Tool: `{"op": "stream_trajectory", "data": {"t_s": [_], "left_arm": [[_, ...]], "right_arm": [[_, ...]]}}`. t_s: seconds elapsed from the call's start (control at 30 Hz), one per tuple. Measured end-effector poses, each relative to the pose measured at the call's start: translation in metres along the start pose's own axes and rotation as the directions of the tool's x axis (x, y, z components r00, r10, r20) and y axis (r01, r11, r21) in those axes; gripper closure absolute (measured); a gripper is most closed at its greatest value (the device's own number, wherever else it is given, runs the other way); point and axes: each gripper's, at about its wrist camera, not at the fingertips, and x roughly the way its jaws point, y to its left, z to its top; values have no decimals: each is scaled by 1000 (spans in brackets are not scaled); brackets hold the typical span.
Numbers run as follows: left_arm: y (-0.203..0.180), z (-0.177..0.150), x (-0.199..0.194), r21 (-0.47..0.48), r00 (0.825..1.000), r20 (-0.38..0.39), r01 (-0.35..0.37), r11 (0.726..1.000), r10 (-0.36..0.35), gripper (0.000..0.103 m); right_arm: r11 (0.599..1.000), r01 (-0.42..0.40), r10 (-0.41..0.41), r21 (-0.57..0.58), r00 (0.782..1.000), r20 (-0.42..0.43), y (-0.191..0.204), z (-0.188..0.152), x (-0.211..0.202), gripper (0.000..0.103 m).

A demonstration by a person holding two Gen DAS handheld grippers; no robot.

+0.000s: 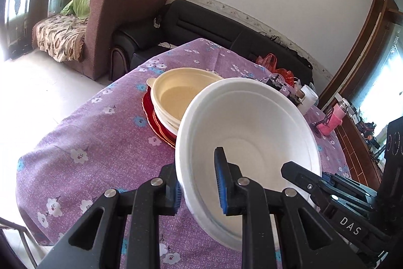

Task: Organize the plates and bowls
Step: 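Lift and carry the small white bowl with both grippers toward the plate stack, then lower the small white bowl with both grippers into the cream bowl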

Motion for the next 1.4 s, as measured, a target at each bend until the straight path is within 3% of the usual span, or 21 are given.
{"op": "stream_trajectory", "data": {"t_s": [0.5,0.87,1.17,1.4], "left_arm": [[11,64,24,41,994,79,-84,996,80,82],[10,100,81,90,991,42,-130,987,127,82],[20,104,116,104,985,-13,-172,980,174,81],[24,103,107,78,986,-6,-167,983,167,69]], "right_arm": [[1000,2,-1,-18,999,49,16,61,25,81],[999,39,-39,27,999,28,-5,103,69,81],[998,42,-40,52,999,-33,-18,104,111,79],[998,-1,4,59,999,-52,-17,100,120,79]]}}
